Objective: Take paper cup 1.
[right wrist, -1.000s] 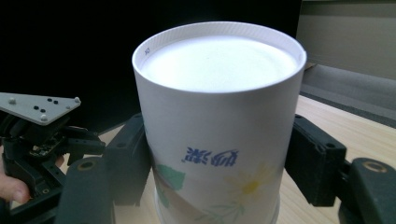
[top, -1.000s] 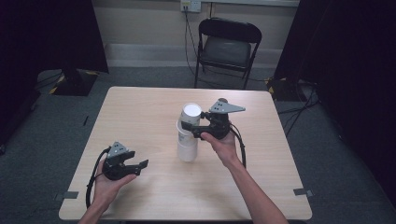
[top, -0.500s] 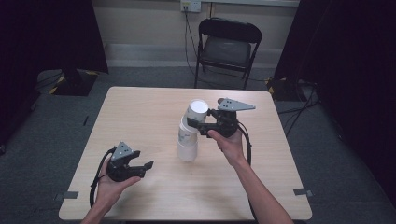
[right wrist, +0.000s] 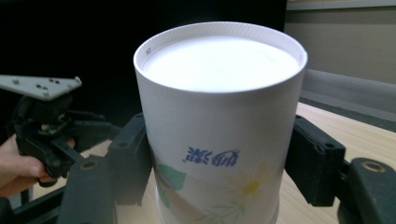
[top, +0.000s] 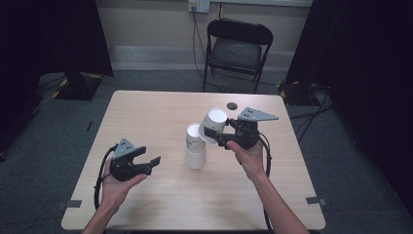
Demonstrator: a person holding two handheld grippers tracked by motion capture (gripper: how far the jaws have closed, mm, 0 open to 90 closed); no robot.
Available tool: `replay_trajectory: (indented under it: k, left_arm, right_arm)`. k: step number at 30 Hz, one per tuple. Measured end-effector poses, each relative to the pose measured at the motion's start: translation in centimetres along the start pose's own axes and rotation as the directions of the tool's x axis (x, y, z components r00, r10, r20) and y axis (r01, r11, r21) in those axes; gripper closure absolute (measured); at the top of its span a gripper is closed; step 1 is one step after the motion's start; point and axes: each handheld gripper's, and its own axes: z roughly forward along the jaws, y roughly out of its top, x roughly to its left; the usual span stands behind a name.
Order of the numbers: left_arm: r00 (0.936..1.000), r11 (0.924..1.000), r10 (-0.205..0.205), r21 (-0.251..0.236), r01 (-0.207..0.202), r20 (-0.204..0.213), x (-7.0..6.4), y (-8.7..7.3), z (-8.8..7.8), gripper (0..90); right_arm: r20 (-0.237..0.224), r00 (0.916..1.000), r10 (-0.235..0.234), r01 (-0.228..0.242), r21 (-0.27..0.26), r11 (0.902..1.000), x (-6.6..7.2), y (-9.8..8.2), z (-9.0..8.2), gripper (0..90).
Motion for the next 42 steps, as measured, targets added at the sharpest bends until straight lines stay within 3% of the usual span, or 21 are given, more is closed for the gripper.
replay_trajectory:
  k: [6, 10, 11, 15, 23, 26, 28, 29, 35, 37, 42]
  left_arm:
    - [0.9998, 0.9996, 0.02, -0.018, -0.02, -0.009, -0.1, 0.8, 0.1, 31.4]
    - [0.9993, 0.9994, 0.028, -0.022, -0.027, 0.024, -0.9, 1.1, 0.7, 31.4]
    - [0.9982, 0.9988, 0.048, -0.014, -0.048, 0.036, -1.4, 1.3, 1.1, 31.4]
    - [0.9982, 0.9989, 0.038, -0.03, -0.036, 0.047, -2.1, 2.2, 1.6, 32.9]
    - [0.9933, 0.998, 0.055, -0.038, -0.051, 0.101, -3.2, 2.7, 2.3, 34.3]
    - [0.9849, 0.9959, 0.088, -0.036, -0.083, 0.149, -4.0, 2.3, 2.6, 37.4]
    - [0.9838, 0.9952, 0.095, -0.038, -0.09, 0.152, -4.3, 2.2, 2.5, 38.8]
    - [0.9821, 0.9939, 0.107, -0.044, -0.101, 0.155, -4.6, 2.1, 2.4, 38.7]
    - [0.9806, 0.9939, 0.107, -0.044, -0.101, 0.164, -5.3, 1.7, 2.5, 38.1]
    - [0.9742, 0.9909, 0.133, -0.044, -0.127, 0.182, -5.9, 1.5, 2.6, 37.9]
    - [0.9679, 0.9904, 0.138, -0.04, -0.133, 0.21, -6.6, 1.4, 2.7, 37.9]
  right_arm:
    - [-0.011, 0.9998, 0.019, -0.019, 0.004, 0.9998, 0.1, -0.5, -1.1, 31.5]
    - [0.004, 0.9993, 0.038, -0.038, 0.03, 0.9988, -0.2, -1.5, -1.8, 31.4]
    - [0.002, 0.9985, 0.054, -0.054, 0.041, 0.9977, -0.3, -2.0, -2.1, 31.4]
    - [0.0, 0.9969, 0.079, -0.078, 0.057, 0.9953, -0.3, -2.8, -2.7, 31.5]
    - [-0.025, 0.9936, 0.11, -0.108, 0.054, 0.9927, 0.6, -3.8, -3.9, 31.7]
    - [-0.041, 0.9903, 0.133, -0.13, 0.071, 0.989, 0.9, -4.7, -3.8, 31.7]
    - [-0.051, 0.9877, 0.148, -0.144, 0.064, 0.9875, 1.0, -5.0, -3.8, 31.8]
    - [-0.061, 0.9864, 0.152, -0.147, 0.088, 0.9852, 1.4, -5.5, -3.7, 31.8]
    - [-0.082, 0.9817, 0.172, -0.163, 0.106, 0.981, 2.0, -6.5, -3.5, 31.8]
    - [-0.105, 0.9759, 0.191, -0.179, 0.118, 0.9768, 2.4, -6.9, -3.1, 31.8]
    - [-0.153, 0.9646, 0.215, -0.197, 0.126, 0.9724, 2.9, -7.1, -2.6, 32.0]
